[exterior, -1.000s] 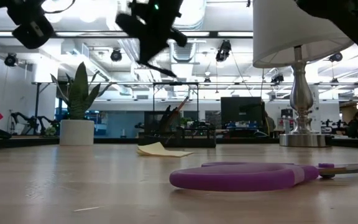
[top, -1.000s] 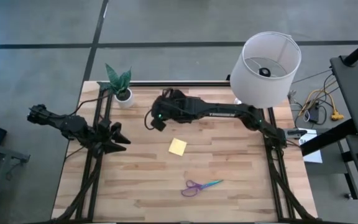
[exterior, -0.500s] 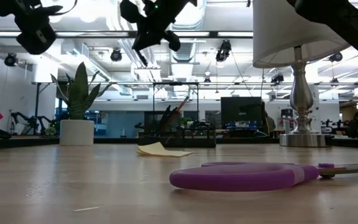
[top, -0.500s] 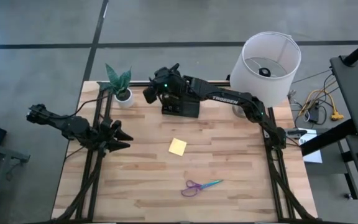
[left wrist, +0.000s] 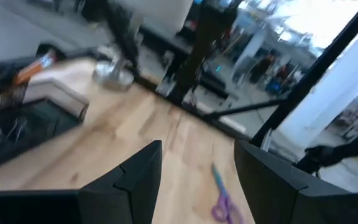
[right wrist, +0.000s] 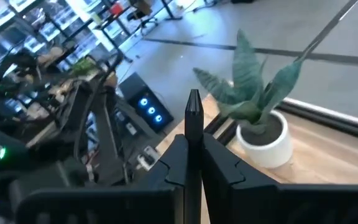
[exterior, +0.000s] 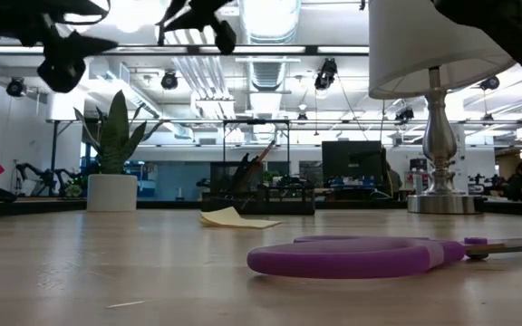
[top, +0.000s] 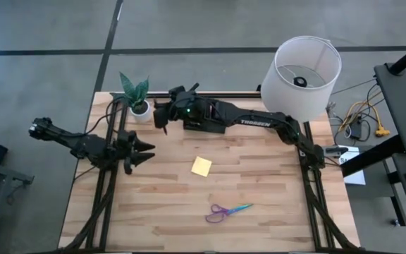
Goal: Pick and place office supplies into organizer
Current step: Put the black pen into the black desk organizer
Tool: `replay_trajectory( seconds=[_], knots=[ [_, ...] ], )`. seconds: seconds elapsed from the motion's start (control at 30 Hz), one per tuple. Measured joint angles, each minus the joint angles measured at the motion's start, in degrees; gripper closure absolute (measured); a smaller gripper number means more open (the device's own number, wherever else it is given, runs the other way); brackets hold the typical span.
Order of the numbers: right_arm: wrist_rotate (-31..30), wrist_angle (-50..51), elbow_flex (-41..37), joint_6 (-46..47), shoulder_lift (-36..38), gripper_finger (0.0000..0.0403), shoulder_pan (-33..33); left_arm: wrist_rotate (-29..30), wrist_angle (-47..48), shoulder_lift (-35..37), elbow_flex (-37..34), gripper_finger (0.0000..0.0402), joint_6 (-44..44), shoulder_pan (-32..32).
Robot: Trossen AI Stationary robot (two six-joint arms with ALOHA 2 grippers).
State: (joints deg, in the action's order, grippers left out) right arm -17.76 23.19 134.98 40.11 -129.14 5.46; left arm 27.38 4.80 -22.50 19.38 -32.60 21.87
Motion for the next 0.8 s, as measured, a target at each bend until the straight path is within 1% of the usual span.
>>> replay_trajectory(
  seconds=[0.1,0.17,0.3,0.4,0.6,0.8],
  knots=[
    [0.19,-0.23,0.00,-0.31,0.00,0.0390,-0.99,0.04,-4.17,-0.11,-0.03,0.0216,3.25,0.00],
    [0.55,-2.13,0.00,-1.75,0.00,0.0388,-1.64,0.05,-4.50,-0.14,0.02,0.0216,4.58,0.00],
    [2.15,-6.13,0.00,-2.61,0.00,0.0383,-2.69,0.02,-4.35,-0.53,-0.16,0.0216,4.39,0.00],
    [2.22,-6.48,0.00,-2.61,0.02,0.0382,-3.00,0.00,-4.93,-1.18,-0.20,0.0216,3.02,0.00],
    [3.51,-8.01,0.00,-2.79,-0.13,0.0382,-4.28,-0.01,-9.21,-3.11,-0.20,0.0216,3.28,-0.02],
    [3.26,-8.64,0.00,-3.22,-0.15,0.0381,-4.80,0.21,-13.77,-6.01,-0.20,0.0216,3.28,-0.12]
  ],
)
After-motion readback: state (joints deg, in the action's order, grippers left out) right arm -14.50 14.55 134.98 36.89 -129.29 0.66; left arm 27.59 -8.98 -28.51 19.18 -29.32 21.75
